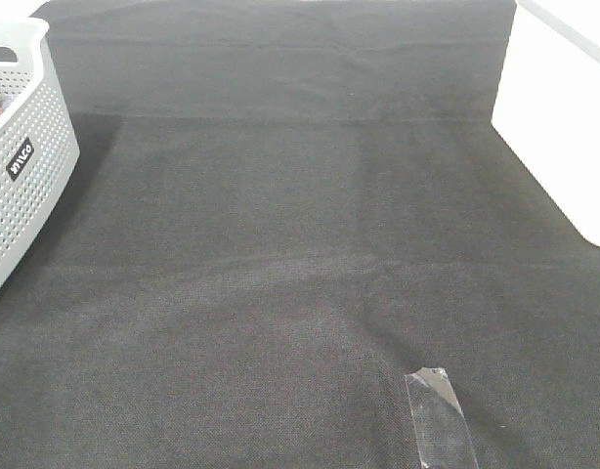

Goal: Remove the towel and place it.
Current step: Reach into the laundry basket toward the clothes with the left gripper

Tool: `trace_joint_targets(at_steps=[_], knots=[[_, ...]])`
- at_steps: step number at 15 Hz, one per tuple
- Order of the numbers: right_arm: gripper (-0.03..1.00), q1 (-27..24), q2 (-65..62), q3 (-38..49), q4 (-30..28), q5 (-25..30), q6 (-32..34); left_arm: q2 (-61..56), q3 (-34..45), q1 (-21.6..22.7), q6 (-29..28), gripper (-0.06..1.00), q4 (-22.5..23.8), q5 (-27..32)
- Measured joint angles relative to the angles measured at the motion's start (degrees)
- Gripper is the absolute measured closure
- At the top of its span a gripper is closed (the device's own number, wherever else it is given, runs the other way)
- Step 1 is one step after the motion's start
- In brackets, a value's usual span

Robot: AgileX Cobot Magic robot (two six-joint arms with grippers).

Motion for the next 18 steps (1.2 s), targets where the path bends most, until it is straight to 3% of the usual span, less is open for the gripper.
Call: trace_joint_targets(at_steps=[18], knots=[[0.12, 0.0, 0.0, 0.0, 0.0, 0.0, 0.0, 0.0, 0.0, 0.0, -3.0, -0.03, 1.2, 0.0]])
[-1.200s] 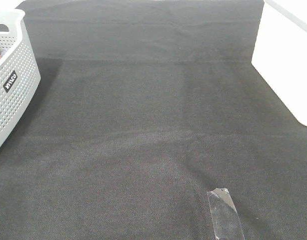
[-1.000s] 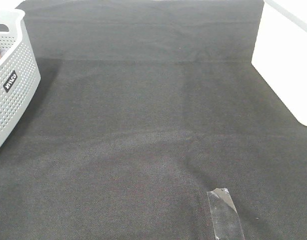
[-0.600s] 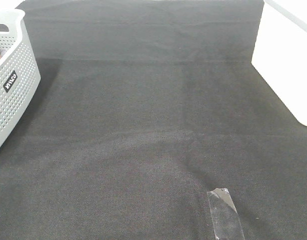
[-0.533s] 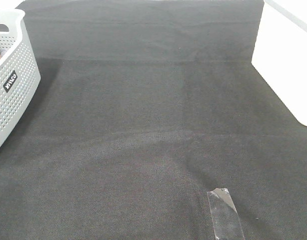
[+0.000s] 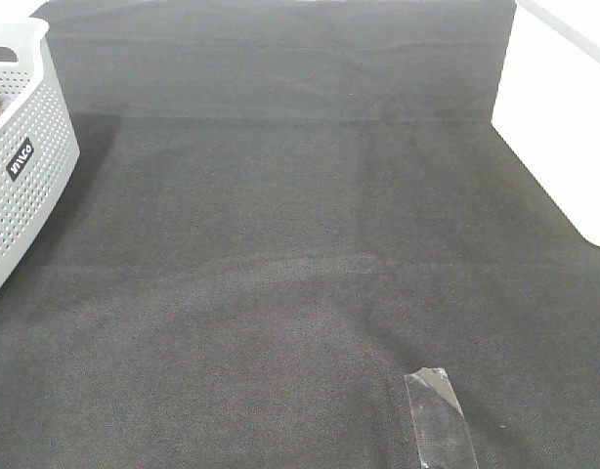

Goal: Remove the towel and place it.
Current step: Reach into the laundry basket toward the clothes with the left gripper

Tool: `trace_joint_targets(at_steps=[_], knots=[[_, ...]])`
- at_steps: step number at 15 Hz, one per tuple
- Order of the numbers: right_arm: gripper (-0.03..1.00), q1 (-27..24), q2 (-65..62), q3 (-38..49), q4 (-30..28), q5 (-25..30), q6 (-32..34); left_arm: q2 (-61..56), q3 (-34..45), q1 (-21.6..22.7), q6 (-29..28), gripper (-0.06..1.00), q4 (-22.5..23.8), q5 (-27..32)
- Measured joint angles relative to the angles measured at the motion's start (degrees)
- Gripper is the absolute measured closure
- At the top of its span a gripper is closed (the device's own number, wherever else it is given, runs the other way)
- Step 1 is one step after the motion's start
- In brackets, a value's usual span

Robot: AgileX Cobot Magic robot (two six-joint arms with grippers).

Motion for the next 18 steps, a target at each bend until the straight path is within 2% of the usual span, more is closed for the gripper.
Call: trace_joint_targets(at_steps=[18], knots=[[0.12, 0.0, 0.0, 0.0, 0.0, 0.0, 0.0, 0.6, 0.0, 0.0, 0.1, -0.03, 0.2, 0.0]])
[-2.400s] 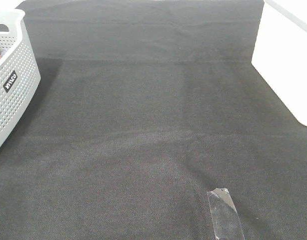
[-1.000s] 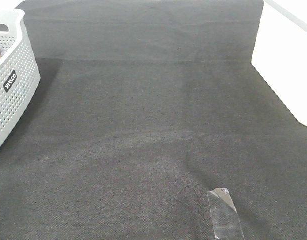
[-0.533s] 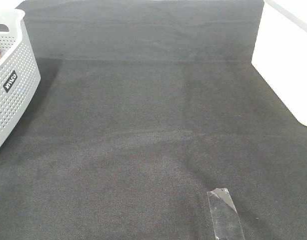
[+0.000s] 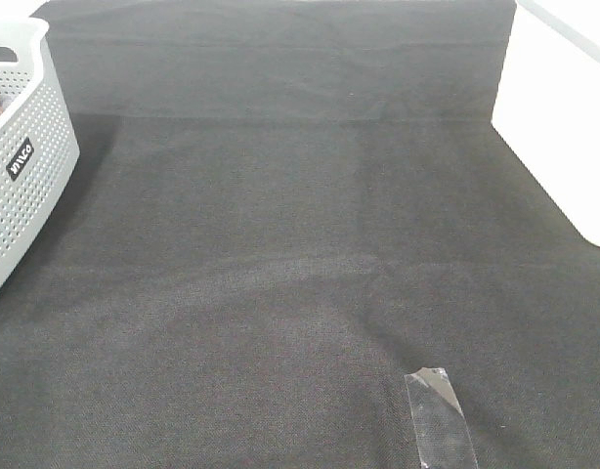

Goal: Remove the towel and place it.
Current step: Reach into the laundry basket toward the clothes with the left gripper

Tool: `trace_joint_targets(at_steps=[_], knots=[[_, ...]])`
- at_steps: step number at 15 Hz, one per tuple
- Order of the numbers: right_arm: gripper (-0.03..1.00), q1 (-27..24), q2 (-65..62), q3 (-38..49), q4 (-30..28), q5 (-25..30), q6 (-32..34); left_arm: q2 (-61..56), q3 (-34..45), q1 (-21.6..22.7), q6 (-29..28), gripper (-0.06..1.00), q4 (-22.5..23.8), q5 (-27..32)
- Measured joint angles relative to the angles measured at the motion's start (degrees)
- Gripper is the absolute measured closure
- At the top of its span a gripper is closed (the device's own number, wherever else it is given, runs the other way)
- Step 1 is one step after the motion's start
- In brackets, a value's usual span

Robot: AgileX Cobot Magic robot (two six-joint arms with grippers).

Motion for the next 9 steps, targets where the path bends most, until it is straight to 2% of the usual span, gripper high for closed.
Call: trace_joint_targets(at_steps=[3, 6, 9], knots=[[0.12, 0.0, 0.0, 0.0, 0.0, 0.0, 0.0, 7.1, -2.9, -0.5, 4.7, -0.03, 0.4, 1.5], [0.12, 0.0, 0.0, 0.0, 0.0, 0.0, 0.0, 17.8, -4.7, -0.9, 6.2, -0.03, 4.1, -0.1], [0.12, 0.0, 0.0, 0.0, 0.0, 0.0, 0.0, 32.8, -15.0, -0.9, 13.8, -0.03, 8.1, 5.7]])
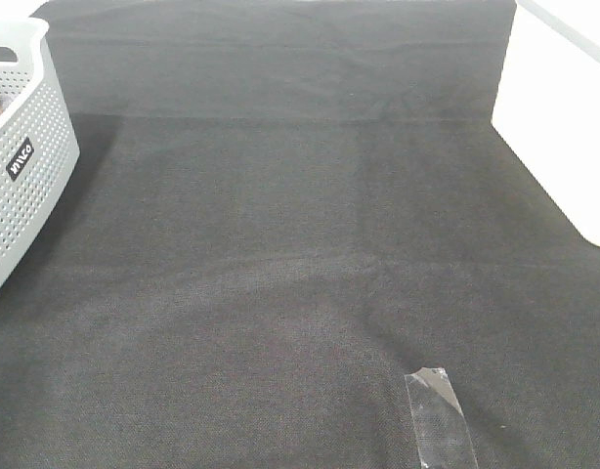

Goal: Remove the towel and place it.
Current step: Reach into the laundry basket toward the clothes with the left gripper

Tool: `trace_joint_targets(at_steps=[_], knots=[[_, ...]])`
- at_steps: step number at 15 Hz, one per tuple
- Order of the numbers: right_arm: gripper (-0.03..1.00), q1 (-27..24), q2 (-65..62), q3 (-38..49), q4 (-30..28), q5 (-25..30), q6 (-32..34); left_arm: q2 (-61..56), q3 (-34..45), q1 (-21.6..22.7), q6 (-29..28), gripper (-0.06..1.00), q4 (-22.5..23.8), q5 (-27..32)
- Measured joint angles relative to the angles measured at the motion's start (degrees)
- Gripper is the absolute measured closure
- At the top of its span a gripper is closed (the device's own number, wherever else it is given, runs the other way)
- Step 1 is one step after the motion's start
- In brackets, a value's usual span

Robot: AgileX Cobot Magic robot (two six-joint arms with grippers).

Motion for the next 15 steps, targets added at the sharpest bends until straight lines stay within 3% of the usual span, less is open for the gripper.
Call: trace_joint_targets(at_steps=[4, 6, 9, 15], knots=[[0.12, 0.0, 0.0, 0.0, 0.0, 0.0, 0.0, 18.0, -16.7, 0.0, 3.8, -0.03, 6.8, 3.3], [0.12, 0.0, 0.0, 0.0, 0.0, 0.0, 0.0, 27.2, -23.9, 0.0, 6.9, -0.03, 7.6, 3.6], [0.12, 0.0, 0.0, 0.0, 0.0, 0.0, 0.0, 42.7, -34.7, 0.0, 17.5, -0.03, 7.9, 3.6], [0.12, 0.0, 0.0, 0.0, 0.0, 0.0, 0.0, 65.8, -45.7, 4.2, 27.6, -0.02, 9.7, 0.6]])
